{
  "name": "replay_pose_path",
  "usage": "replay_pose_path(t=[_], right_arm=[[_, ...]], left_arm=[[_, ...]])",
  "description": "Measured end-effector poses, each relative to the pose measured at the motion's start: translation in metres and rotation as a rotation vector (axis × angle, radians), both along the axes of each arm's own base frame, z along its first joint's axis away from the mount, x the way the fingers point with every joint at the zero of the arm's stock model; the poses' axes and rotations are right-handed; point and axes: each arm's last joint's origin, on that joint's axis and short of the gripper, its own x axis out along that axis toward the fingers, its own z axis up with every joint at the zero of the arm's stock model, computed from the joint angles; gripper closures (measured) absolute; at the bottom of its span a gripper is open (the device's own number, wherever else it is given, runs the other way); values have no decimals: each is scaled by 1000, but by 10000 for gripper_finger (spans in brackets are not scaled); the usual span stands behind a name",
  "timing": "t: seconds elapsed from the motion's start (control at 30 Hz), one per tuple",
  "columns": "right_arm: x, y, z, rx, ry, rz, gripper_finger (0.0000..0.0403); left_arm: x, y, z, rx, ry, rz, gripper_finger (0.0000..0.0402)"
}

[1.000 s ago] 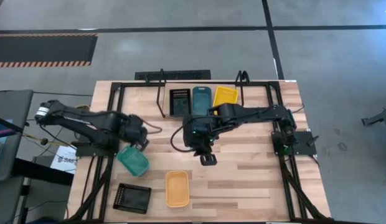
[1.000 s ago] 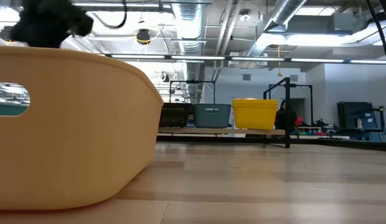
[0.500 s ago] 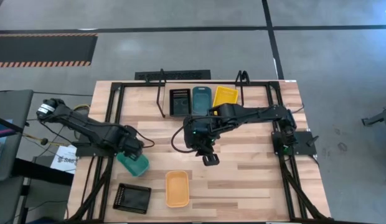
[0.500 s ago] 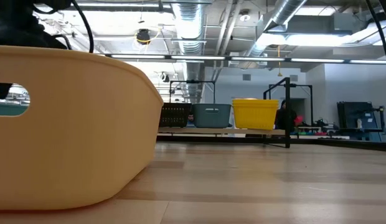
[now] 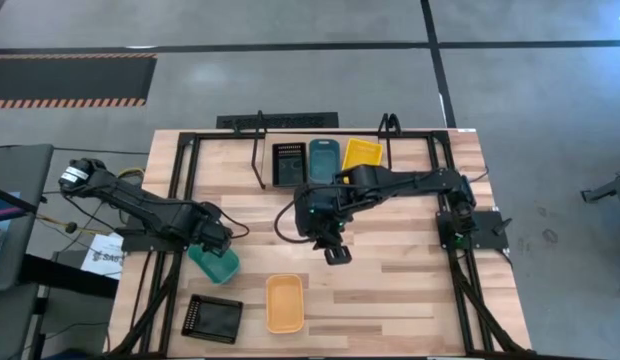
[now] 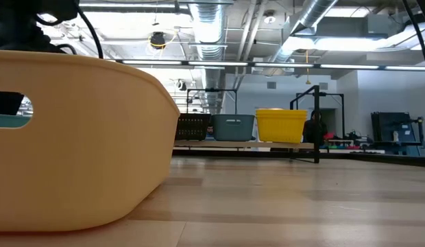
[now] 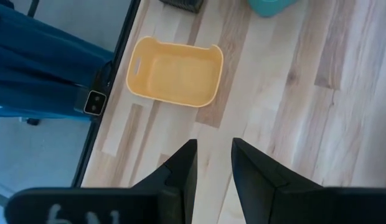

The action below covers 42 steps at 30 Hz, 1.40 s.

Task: Stack baskets on shelf by color
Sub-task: Stack the light blue bin the blue bin

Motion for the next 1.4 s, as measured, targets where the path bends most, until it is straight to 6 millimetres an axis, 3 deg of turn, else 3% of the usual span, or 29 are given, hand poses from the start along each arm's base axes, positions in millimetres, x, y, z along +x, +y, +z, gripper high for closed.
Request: replay_pose_path(t=[0.27, 0.47, 0.73, 1.07, 1.27, 1.4], right_arm=[[0, 0, 0, 0, -3, -1, 285], [0, 4, 0, 0, -7, 9, 285], [-1, 6, 0, -2, -6, 19, 285], [-1, 6, 0, -4, 1, 21, 285], [-1, 6, 0, 3, 6, 8, 285], [-1, 6, 0, 10, 10, -5, 285]], left_arm=[[3, -3, 0, -86, -8, 27, 226], [7, -4, -5, -50, -7, 60, 226], [45, -15, -12, -70, -260, -12, 226], [73, -25, 5, 7, -275, -503, 226], [71, -18, 29, 219, -16, -386, 255], [63, -12, 32, 206, 124, -288, 275]])
